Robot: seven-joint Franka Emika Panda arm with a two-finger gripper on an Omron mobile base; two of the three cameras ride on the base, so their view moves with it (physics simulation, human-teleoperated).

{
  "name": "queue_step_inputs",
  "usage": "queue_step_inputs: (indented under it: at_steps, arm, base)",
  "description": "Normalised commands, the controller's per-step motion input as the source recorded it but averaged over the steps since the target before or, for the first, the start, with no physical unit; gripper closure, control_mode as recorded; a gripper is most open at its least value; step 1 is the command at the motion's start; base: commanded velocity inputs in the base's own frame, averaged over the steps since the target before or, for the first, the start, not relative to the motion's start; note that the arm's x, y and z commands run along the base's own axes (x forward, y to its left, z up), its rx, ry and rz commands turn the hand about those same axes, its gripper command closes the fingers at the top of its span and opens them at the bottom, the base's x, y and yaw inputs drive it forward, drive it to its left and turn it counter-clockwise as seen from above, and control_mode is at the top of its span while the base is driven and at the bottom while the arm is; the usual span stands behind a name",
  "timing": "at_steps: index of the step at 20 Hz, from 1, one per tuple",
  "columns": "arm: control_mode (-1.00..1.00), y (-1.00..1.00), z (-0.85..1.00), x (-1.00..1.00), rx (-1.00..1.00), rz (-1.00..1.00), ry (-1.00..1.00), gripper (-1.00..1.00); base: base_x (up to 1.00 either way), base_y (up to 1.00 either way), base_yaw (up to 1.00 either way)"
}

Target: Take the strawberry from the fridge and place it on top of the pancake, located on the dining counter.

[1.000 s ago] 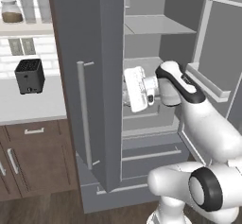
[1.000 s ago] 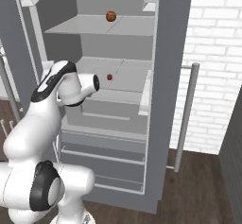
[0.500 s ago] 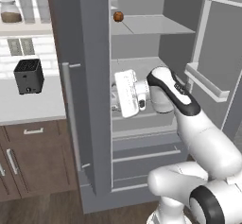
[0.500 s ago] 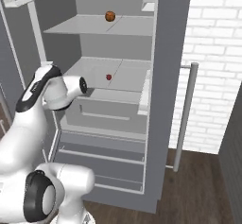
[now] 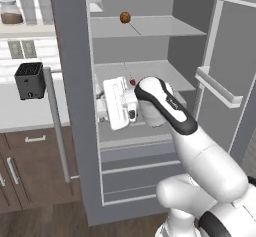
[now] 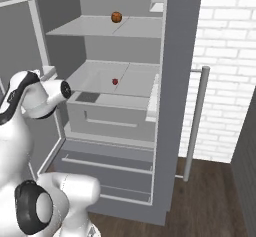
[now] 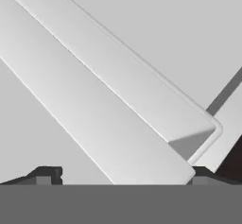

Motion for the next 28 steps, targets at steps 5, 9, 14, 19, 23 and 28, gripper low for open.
queue_step_inputs:
  at_steps: [5, 9, 14, 19, 23, 28]
  arm:
    - [-1.0, 0.31, 0.0, 0.0, -0.05, 0.0, 0.0, -1.0]
    - [-1.0, -0.15, 0.01, -0.02, 0.0, 0.0, 0.0, -1.0]
    - [-1.0, -0.73, 0.01, -0.18, 0.0, 0.0, 0.0, -1.0]
    - [-1.0, -1.0, -0.07, 0.04, -0.17, 0.03, -0.15, -1.0]
    - [-1.0, -1.0, -0.25, 0.04, -0.45, 0.23, -0.2, -1.0]
    - [-1.0, -0.93, -0.28, -0.12, -0.67, 0.42, -0.19, -1.0]
  base:
    - [0.0, 0.0, 0.0]
    - [0.0, 0.0, 0.0]
    - [0.0, 0.0, 0.0]
    - [0.0, 0.0, 0.0]
    - [0.0, 0.0, 0.0]
    - [0.0, 0.0, 0.0]
